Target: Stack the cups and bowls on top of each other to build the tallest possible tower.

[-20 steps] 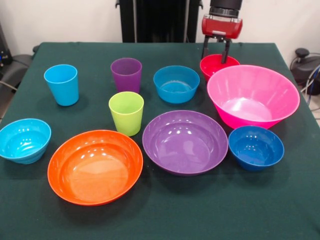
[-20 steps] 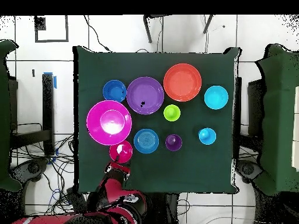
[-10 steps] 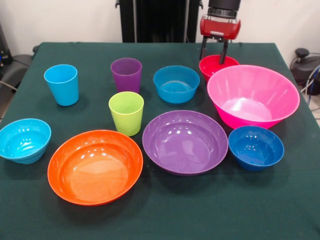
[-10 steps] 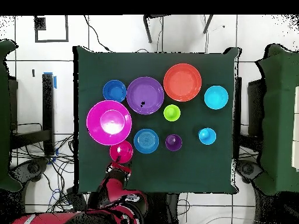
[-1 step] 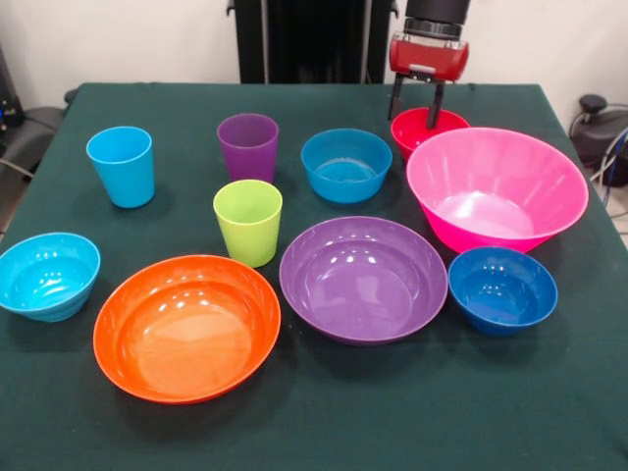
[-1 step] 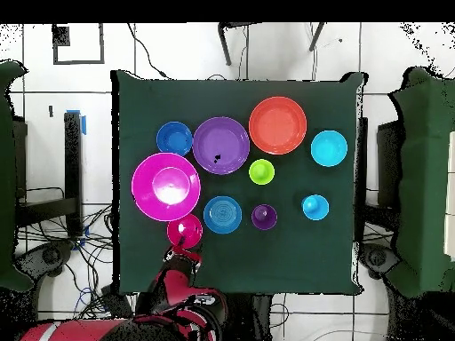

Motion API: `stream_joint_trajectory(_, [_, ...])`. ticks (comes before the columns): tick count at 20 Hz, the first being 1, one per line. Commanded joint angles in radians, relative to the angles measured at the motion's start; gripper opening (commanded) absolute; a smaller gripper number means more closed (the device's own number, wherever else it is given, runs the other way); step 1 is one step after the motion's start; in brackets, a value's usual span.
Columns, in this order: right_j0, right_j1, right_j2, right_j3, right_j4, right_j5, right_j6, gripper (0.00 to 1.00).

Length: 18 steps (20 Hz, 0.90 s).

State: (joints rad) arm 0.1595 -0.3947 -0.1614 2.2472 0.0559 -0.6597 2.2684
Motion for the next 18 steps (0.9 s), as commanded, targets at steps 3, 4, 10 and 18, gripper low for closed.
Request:
stream_joint_trajectory(3, [-0.013,0.079,0.108,-0.130,0.032,0.022,0.168,1.00])
stream_joint_trajectory(4, [-0.013,0.084,0.108,-0.135,0.032,0.020,0.168,1.00])
stream_joint_trajectory(10, [-0.005,0.102,0.109,-0.148,0.046,0.019,0.169,1.00])
stream_joint_trajectory(18, [-0.006,0.117,0.116,-0.162,0.047,0.017,0.172,1.00])
